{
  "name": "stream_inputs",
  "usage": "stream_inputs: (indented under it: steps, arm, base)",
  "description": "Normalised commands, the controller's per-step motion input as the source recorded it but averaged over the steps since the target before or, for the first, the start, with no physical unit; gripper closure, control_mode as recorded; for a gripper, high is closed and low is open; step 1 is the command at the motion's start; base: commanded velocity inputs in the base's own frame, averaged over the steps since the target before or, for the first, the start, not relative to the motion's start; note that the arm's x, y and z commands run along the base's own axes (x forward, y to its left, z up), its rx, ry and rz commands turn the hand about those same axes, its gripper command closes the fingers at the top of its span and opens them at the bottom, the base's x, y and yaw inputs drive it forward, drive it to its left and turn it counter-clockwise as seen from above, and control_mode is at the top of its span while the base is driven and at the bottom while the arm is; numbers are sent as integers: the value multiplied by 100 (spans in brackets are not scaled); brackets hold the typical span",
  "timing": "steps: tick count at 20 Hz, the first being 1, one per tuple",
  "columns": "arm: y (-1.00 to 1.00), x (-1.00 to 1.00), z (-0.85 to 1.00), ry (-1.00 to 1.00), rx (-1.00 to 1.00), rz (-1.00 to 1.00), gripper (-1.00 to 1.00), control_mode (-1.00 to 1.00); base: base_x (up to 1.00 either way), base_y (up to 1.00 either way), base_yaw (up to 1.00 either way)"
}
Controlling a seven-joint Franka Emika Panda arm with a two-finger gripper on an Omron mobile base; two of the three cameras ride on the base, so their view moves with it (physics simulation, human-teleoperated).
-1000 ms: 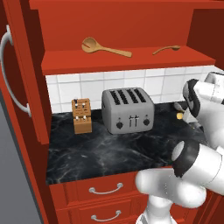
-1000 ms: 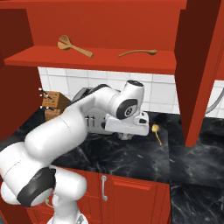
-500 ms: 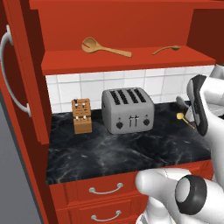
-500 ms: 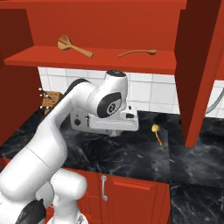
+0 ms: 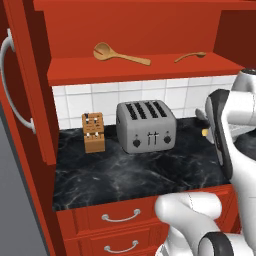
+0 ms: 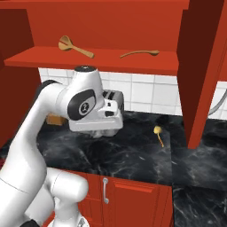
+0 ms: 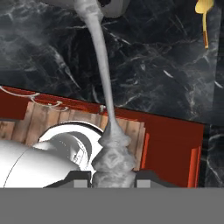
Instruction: Organize the utensils by type. Pick up the wooden spoons from the counter and place them in the open cabinet. Then pick up the metallic utensils from the counter and place them in the open drawer.
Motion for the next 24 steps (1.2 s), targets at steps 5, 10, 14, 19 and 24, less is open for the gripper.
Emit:
stream_inputs:
  steps: [5, 10, 14, 19, 24]
  arm:
    - [34, -19, 41, -2, -1, 4, 100, -100]
    - [22, -16, 40, -1, 0, 5, 100, -100]
    - [23, -8, 25, -2, 0, 7, 100, -100]
    - [26, 0, 7, -2, 0, 12, 100, -100]
    - [23, 0, 0, -11, 0, 16, 100, -100]
  base:
    - [0, 0, 0]
    - [0, 0, 0]
    - [0, 0, 0]
    - [0, 0, 0]
    - [0, 0, 0]
